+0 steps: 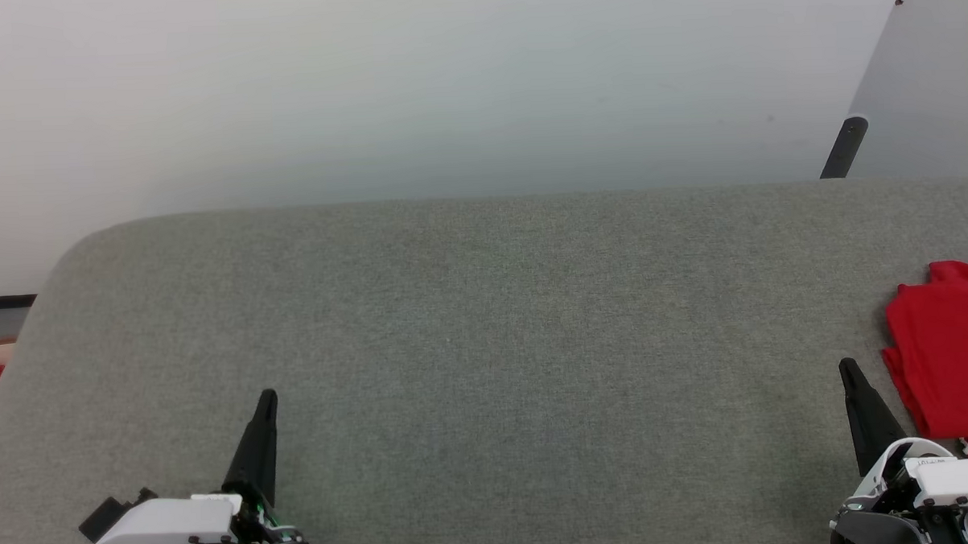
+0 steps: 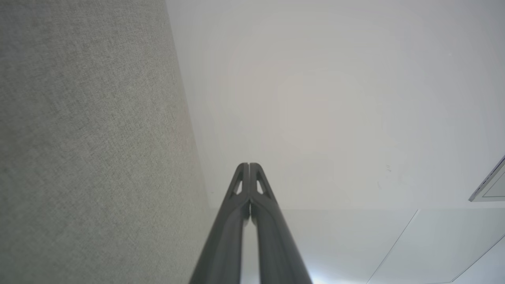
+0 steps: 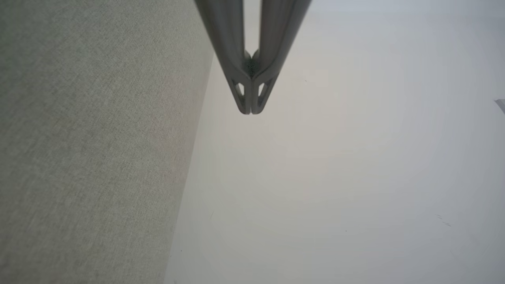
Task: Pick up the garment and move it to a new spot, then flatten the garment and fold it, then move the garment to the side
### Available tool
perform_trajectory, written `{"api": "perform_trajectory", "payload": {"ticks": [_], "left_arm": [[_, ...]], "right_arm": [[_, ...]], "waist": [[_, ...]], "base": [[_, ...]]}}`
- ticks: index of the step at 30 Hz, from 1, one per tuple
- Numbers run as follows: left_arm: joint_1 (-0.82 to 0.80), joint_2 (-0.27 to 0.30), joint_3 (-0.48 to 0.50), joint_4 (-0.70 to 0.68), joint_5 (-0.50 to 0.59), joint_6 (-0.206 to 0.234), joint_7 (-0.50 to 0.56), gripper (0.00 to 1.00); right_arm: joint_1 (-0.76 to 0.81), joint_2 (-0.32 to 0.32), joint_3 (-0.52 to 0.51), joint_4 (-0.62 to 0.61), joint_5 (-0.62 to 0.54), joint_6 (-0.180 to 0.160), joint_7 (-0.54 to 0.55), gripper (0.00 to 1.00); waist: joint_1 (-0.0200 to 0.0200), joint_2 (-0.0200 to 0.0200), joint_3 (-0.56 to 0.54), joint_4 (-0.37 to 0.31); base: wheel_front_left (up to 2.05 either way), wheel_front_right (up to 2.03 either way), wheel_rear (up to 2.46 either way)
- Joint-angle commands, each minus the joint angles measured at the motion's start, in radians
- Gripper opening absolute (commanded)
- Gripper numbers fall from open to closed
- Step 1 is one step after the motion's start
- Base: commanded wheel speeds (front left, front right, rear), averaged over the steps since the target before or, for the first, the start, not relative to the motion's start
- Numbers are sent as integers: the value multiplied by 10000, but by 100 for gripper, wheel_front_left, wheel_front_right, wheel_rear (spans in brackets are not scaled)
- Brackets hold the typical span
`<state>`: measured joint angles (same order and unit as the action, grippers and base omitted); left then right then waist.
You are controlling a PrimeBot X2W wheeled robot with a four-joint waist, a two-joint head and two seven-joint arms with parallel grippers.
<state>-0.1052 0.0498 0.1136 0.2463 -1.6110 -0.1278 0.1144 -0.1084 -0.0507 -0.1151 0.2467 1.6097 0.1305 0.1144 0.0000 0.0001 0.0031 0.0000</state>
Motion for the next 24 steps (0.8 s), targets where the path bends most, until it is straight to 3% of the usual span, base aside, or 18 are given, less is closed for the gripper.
{"api": "perform_trajectory", "payload": {"ticks": [1, 24], "left_arm": [[-95, -7, 27, 6, -32, -58, 31, 0], [-95, -7, 25, 5, -34, -58, 30, 0]], "right_arm": [[-30, 27, 5, 0, 52, 4, 9, 0], [-30, 27, 9, 0, 51, 4, 5, 0]], "waist": [[0, -1, 0, 0], [0, -1, 0, 0]], "base": [[0, 0, 0], [0, 0, 0]]}}
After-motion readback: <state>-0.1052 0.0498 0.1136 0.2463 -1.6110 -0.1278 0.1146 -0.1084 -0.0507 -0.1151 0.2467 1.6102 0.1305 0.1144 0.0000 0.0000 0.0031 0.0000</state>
